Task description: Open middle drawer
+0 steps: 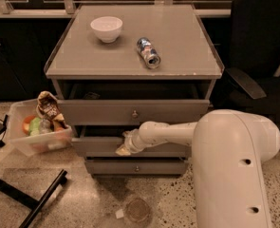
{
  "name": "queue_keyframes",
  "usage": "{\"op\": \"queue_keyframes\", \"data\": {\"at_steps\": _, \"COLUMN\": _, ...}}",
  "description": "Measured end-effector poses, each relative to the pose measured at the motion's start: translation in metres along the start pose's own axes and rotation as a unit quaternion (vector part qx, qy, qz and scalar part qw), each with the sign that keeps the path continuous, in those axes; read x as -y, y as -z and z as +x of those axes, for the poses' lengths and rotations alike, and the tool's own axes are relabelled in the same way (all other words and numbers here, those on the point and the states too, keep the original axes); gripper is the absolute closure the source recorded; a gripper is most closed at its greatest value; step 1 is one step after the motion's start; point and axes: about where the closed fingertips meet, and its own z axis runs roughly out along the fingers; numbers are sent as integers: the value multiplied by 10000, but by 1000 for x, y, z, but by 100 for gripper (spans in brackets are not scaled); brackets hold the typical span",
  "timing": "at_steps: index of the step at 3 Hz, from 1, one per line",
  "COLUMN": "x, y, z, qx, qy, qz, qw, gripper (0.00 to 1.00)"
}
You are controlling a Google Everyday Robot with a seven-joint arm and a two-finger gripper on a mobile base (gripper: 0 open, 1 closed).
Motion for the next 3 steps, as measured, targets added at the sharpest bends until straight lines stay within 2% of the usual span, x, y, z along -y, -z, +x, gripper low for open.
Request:
{"op": "queue_keyframes", "data": {"at_steps": 1, "x": 2, "y": 4, "z": -3, "qx": 0, "qy": 0, "qz": 0, "qw": 10000, "gripper": 49}}
{"op": "queue_keyframes", "data": {"at_steps": 2, "x": 5, "y": 5, "z": -4, "qx": 1, "qy": 2, "qz": 1, "qw": 10000, "gripper": 54}}
{"op": "queue_keyframes", "data": {"at_steps": 3, "x": -9, "y": 43, "z": 1, "qx": 162, "qy": -52, "qz": 121, "qw": 9998, "gripper": 53}}
